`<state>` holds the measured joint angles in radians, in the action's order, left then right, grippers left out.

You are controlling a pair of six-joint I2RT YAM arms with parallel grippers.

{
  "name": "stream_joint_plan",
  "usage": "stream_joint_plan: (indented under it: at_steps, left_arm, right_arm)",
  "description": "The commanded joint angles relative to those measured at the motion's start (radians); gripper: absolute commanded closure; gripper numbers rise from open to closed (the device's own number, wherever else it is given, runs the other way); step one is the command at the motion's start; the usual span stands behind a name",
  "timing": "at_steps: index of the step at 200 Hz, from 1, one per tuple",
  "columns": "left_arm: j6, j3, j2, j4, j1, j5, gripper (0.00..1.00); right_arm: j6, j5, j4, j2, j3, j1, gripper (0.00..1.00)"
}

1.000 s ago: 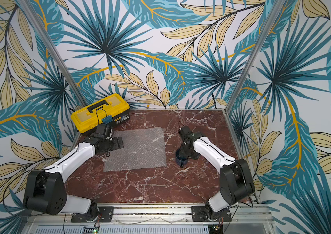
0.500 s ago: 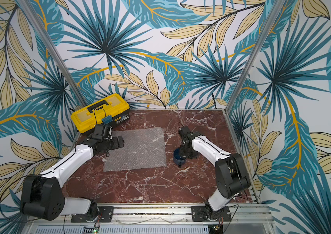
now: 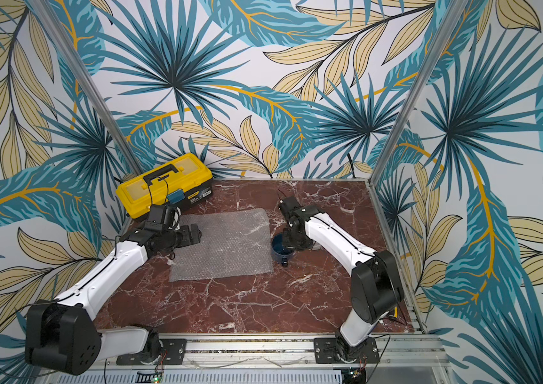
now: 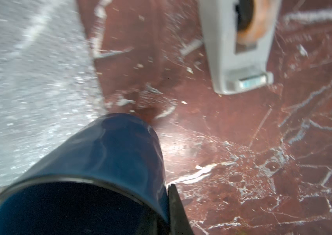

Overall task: Wrap mugs in bubble wrap
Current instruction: Pick up the mug from the center of the board, then place the mug on the bubble wrap.

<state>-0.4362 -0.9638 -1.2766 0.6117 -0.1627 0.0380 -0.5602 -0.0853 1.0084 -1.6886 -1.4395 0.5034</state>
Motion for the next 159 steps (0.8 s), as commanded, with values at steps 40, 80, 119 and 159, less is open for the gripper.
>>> stream_joint_plan:
  at_steps: [40,80,119,159]
  left_arm:
    - [-0.024,0.066,0.132,0.038,0.035,-0.023,0.00]
    - [-0.027,0.098,0.175,0.051,0.046,-0.037,0.00]
    - [-0.026,0.100,0.184,0.051,0.048,-0.048,0.00]
    - [-0.029,0.103,0.178,0.048,0.049,-0.053,0.00]
  right_arm:
    - [-0.079,0.024,0.080,-0.213,-0.319,0.191,1.00]
    - [-0.151,0.019,0.092,-0.405,-0.535,0.270,1.00]
    - [-0.212,0.042,0.074,-0.545,-0.673,0.292,1.00]
    - [-0.205,0.020,0.045,-0.619,-0.768,0.293,1.00]
